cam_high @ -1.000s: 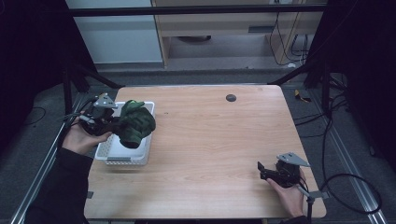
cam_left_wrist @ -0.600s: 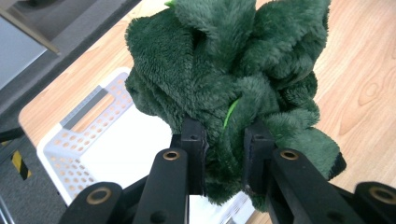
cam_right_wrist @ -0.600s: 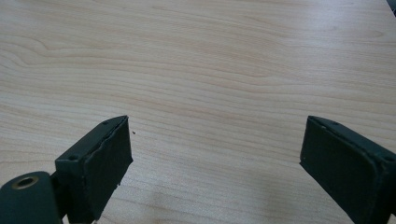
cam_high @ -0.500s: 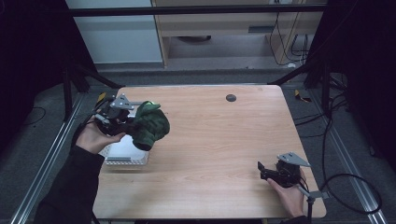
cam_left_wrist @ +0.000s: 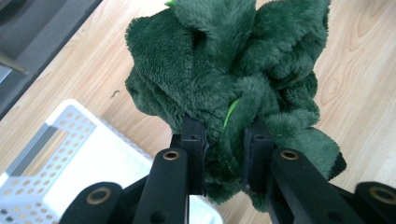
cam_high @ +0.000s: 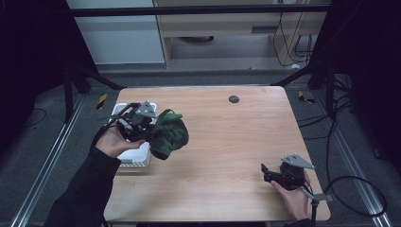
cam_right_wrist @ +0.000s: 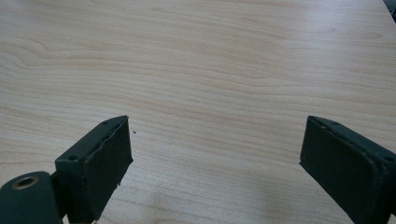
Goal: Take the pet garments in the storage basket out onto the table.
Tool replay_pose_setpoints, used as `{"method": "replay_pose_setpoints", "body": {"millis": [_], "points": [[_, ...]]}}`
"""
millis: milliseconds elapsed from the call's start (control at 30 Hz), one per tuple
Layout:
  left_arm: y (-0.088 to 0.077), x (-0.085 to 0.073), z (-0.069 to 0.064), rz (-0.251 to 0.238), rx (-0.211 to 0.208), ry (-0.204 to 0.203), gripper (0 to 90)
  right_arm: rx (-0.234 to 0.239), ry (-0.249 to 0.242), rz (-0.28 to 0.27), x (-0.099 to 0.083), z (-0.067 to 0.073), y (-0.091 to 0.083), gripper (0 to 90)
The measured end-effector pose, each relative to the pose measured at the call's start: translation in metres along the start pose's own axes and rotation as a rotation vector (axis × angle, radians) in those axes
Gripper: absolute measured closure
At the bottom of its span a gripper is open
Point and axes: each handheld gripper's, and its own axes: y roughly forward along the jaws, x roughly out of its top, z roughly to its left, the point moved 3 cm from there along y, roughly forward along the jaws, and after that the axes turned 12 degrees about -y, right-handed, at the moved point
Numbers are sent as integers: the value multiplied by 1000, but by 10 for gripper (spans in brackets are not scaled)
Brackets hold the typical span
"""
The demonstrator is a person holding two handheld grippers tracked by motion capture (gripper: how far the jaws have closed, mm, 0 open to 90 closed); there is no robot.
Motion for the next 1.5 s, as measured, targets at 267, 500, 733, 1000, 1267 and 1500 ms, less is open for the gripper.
{"method": "replay_pose_setpoints", "body": {"millis": [267,500,733,1000,1267,1500], "points": [[13,7,-11,22,-29,31,743,-1,2,-2,0,0,0,91],[23,11,-18,36,-50,48,743,0,-1,-2,0,-1,0,91],[32,15,-25,54,-65,77,742,2,0,-5,1,0,0,90],[49,22,-38,64,-107,114,742,7,7,-6,1,0,-1,91],[69,22,-44,100,-135,136,741,7,4,-6,1,0,-1,91],[85,23,-54,133,-156,170,740,8,3,-6,1,0,-1,91]]}}
